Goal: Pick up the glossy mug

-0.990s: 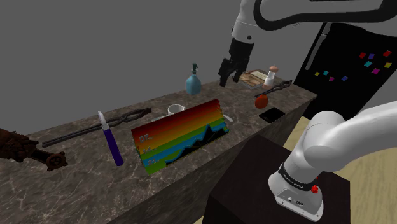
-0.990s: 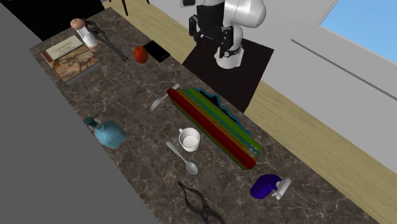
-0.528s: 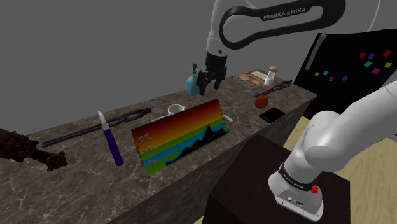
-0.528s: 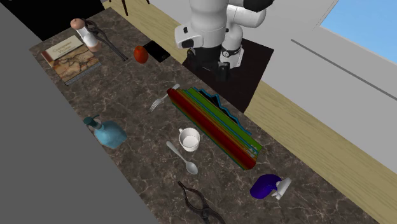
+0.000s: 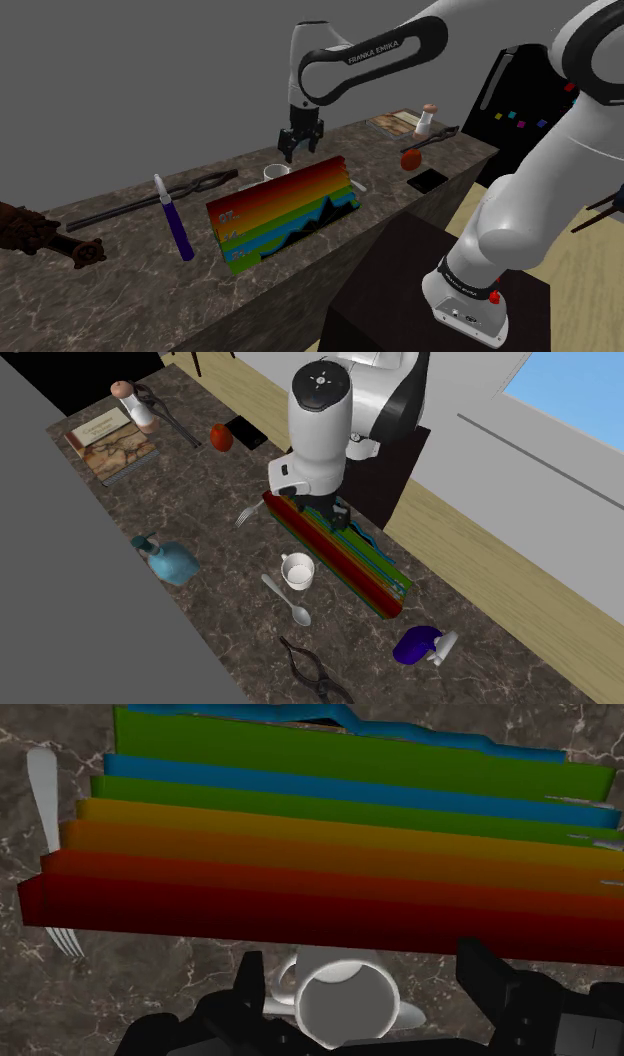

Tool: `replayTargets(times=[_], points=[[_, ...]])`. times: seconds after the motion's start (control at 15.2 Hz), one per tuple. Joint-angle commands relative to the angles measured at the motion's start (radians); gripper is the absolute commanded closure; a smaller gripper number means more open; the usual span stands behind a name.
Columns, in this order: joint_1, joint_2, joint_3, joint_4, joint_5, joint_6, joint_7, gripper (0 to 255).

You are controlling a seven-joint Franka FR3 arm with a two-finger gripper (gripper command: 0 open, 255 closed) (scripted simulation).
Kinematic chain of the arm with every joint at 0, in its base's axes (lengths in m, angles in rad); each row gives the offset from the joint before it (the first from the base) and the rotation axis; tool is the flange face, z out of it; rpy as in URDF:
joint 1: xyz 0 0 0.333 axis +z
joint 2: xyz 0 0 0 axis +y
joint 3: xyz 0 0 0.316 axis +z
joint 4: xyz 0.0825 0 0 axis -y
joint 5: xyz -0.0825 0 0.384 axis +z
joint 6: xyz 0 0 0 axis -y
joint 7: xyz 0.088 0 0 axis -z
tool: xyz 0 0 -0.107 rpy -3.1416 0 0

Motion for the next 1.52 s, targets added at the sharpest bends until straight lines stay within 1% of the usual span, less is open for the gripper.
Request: replayTargets(times=[0.0,0.33,0.59,0.66,1.12,1.25,1.32,1.45], points=[[0.007,0.085,0.013,0.05,-0.022,0.028,0.031,0],[0.024,0.288,0.021,0.196,-0.083,0.061,0.09,0],[0.047,0.453,0.015,0.339,-0.129,0.063,0.13,0],[0.051,0.474,0.014,0.359,-0.134,0.062,0.134,0],[0.054,0.523,0.009,0.332,-0.144,0.138,0.143,0],[0.054,0.528,0.008,0.33,-0.145,0.144,0.143,0],[0.054,0.527,0.008,0.329,-0.145,0.145,0.144,255],[0.055,0.528,0.008,0.329,-0.146,0.145,0.144,255]])
